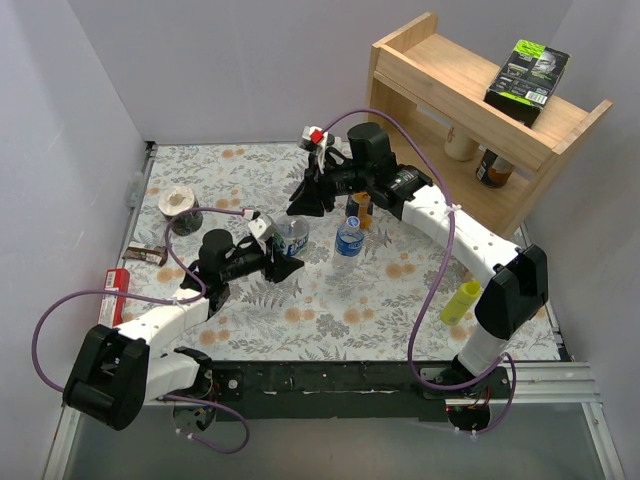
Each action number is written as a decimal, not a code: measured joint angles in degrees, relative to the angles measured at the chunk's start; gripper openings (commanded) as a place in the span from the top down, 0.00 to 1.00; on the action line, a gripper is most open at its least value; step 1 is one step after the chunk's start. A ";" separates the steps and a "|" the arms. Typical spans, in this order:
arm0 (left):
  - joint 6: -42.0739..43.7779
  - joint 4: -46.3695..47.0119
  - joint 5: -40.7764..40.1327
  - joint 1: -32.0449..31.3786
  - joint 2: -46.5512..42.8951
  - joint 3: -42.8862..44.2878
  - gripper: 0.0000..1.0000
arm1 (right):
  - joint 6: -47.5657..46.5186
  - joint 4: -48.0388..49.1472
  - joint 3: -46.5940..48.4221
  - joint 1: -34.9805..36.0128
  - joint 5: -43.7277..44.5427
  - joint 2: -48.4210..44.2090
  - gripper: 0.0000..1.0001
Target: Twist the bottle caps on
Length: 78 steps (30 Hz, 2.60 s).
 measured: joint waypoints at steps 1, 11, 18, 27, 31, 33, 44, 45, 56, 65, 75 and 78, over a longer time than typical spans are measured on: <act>-0.02 -0.02 -0.72 -0.11 -0.02 0.02 0.36 | -0.28 -0.04 0.00 0.07 0.63 -0.02 0.97; 4.52 -4.24 -5.73 -0.17 -2.60 0.13 0.02 | -6.73 -7.19 1.92 -1.07 1.33 1.29 0.99; 14.14 -17.25 -11.02 -0.17 -3.80 0.79 0.02 | -11.06 -6.16 3.23 -2.58 0.42 2.78 0.99; 16.92 -30.45 -21.11 0.13 -7.21 3.23 0.02 | -19.06 1.27 -5.31 -2.40 0.31 2.84 0.98; 17.66 -32.94 -23.17 0.24 -7.28 3.67 0.02 | -20.96 2.14 -6.25 -2.40 0.50 3.32 0.94; 18.12 -33.68 -23.63 0.35 -7.13 3.69 0.02 | -21.42 3.17 -6.32 -2.40 0.48 3.32 0.91; 19.56 -35.15 -24.70 0.59 -5.68 3.69 0.02 | -22.58 4.98 -9.27 -2.40 0.50 3.39 0.75; 19.69 -35.17 -24.74 0.59 -5.57 3.69 0.02 | -22.58 5.05 -9.27 -2.40 0.50 3.43 0.72; 20.41 -35.28 -25.05 0.87 -5.14 3.69 0.02 | -22.53 4.96 -9.27 -2.40 1.40 3.89 0.52; 21.22 -35.28 -25.09 0.92 -4.79 3.67 0.02 | -22.49 4.96 -9.27 -2.40 1.60 4.07 0.40; 21.22 -35.36 -26.67 0.96 -4.66 3.67 0.02 | -23.69 -2.82 -2.64 -2.40 3.89 3.96 0.05; 20.65 -35.58 -28.61 0.96 -3.72 3.98 0.02 | -23.34 -5.20 0.20 -2.40 9.01 1.38 0.05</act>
